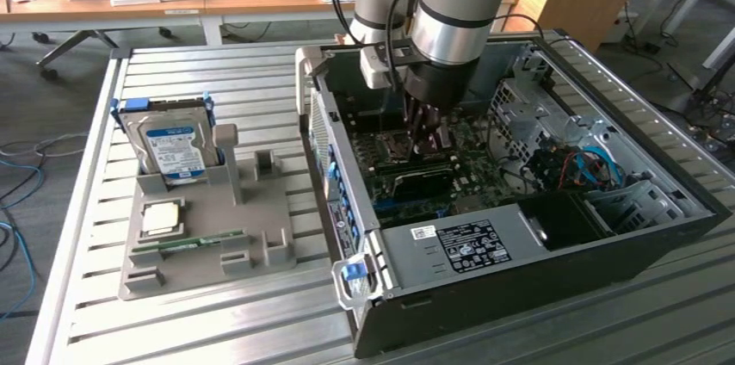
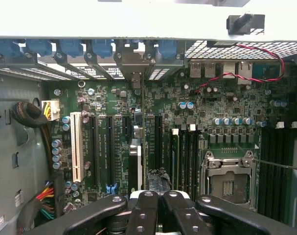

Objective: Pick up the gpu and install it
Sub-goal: 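Press down on the gpu until it lock into place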

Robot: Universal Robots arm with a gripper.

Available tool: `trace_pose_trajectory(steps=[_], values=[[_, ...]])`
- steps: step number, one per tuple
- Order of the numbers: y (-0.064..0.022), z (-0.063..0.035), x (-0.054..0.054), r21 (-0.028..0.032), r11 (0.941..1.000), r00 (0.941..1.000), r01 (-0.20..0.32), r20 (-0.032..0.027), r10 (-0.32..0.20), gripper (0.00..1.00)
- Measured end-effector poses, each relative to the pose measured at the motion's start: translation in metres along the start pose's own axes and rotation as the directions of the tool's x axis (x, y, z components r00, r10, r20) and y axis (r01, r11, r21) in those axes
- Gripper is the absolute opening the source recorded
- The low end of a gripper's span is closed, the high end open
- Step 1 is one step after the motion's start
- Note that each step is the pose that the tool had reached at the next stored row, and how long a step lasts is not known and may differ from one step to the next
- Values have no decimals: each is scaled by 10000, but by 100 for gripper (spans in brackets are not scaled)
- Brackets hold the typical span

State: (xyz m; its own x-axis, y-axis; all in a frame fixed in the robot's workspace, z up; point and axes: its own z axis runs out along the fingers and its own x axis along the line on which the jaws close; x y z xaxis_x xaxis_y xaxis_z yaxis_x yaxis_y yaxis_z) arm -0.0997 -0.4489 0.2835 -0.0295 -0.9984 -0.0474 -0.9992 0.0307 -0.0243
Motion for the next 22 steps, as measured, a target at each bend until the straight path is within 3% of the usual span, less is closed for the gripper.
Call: trace_pose_trajectory(steps=[8, 16, 22], values=[[-1, -2, 21, 0, 10000, 10000, 0, -1, 0, 11], [-5, -8, 154, -2, 10000, 10000, 2, 13, -2, 11], [8, 3, 153, -1, 10000, 10000, 1, 13, -1, 11]])
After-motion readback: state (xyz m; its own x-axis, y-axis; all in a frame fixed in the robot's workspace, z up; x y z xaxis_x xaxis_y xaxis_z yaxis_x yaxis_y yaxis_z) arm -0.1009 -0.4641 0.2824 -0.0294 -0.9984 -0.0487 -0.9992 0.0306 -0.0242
